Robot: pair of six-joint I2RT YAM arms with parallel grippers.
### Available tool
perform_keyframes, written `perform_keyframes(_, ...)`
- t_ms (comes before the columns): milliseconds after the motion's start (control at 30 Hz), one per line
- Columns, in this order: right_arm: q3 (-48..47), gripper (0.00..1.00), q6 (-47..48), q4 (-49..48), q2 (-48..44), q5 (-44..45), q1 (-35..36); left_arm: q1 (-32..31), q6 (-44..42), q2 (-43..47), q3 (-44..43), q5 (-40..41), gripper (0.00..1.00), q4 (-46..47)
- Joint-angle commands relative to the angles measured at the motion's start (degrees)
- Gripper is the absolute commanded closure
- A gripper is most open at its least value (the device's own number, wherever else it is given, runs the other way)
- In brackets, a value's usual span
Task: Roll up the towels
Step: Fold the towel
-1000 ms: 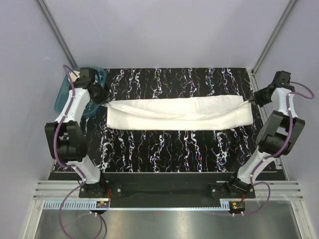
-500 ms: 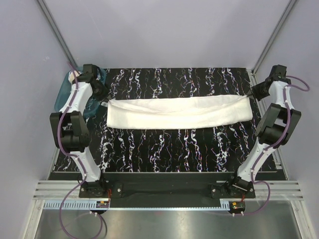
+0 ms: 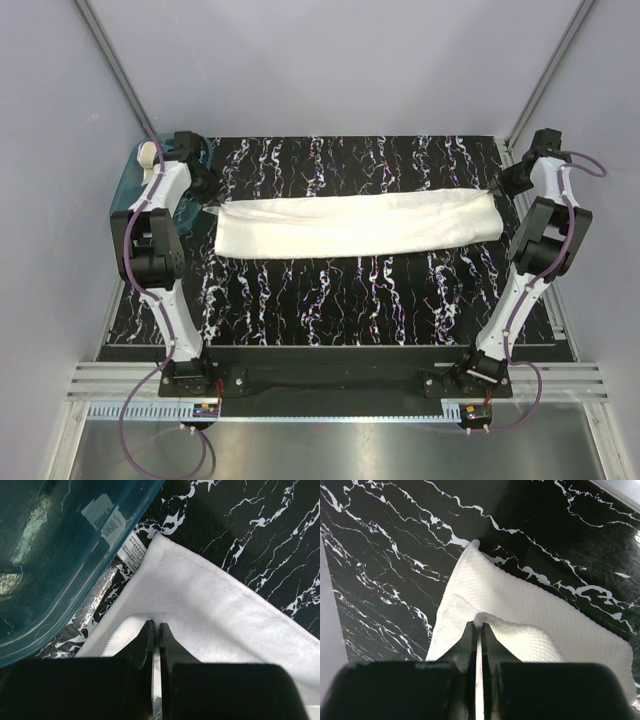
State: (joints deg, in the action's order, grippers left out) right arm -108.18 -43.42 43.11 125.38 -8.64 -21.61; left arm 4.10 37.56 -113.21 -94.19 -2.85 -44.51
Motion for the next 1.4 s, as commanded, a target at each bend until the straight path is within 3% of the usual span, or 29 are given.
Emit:
perform_keyframes(0,-4.9,1.00,-1.1,0.1,2.1,1.3,0.6,0.6,0.1,-1.7,-4.4,2.1,1.00,1.0)
perform_keyframes(300,-11.7,1.00,-1.6,2.8,10.0,1.5,1.0,1.2,0.9,-9.7,-10.4,1.4,1.00,-0.6)
perform_keyframes(567,-11.3,0.99,-2.8,1.8,12.6,1.8,1.2,1.4,2.6,-15.3,-16.3,0.1,1.00,-2.1)
perform_keyframes(600,-11.0,0.98,-2.7,1.8,12.3,2.5,1.2,1.4,2.7,-15.7,-16.6,-0.1,0.96,-2.1)
perform_keyframes(633,-10.7,0.97,-2.7,1.7,12.2,2.9,1.2,1.4,2.8,-15.7,-17.0,-0.3,0.82,-1.7)
perform_keyframes(700,-9.4,0.85,-2.6,1.4,11.6,3.9,1.2,1.4,2.9,-15.3,-17.0,-0.7,0.63,-1.0)
perform_keyframes(733,-9.1,0.66,-2.3,1.2,11.4,4.3,1.2,1.4,2.9,-15.0,-16.8,-0.9,0.47,-0.4)
perform_keyframes(800,-8.0,0.57,-2.1,0.5,10.3,4.5,1.2,1.4,2.9,-13.6,-16.5,-1.3,0.29,0.1)
perform_keyframes(900,-5.5,0.35,-1.9,-1.7,7.5,4.5,1.2,1.3,3.4,-10.2,-13.9,-2.3,0.12,2.2)
perform_keyframes(933,-4.5,0.24,-1.9,-2.6,6.6,4.3,1.2,1.4,3.6,-9.3,-13.3,-2.5,0.06,3.4)
perform_keyframes(967,-2.6,0.16,-2.2,-3.3,4.6,4.3,1.2,1.3,3.7,-8.5,-12.9,-2.8,0.04,3.5)
perform_keyframes(1067,-0.8,0.11,-1.8,-4.9,1.2,4.3,1.3,1.1,3.4,-6.2,-13.1,-2.6,0.02,2.7)
perform_keyframes(1367,5.2,0.10,3.4,-3.0,-11.0,8.3,1.6,-2.9,-1.3,2.8,-7.9,2.0,0.08,2.3)
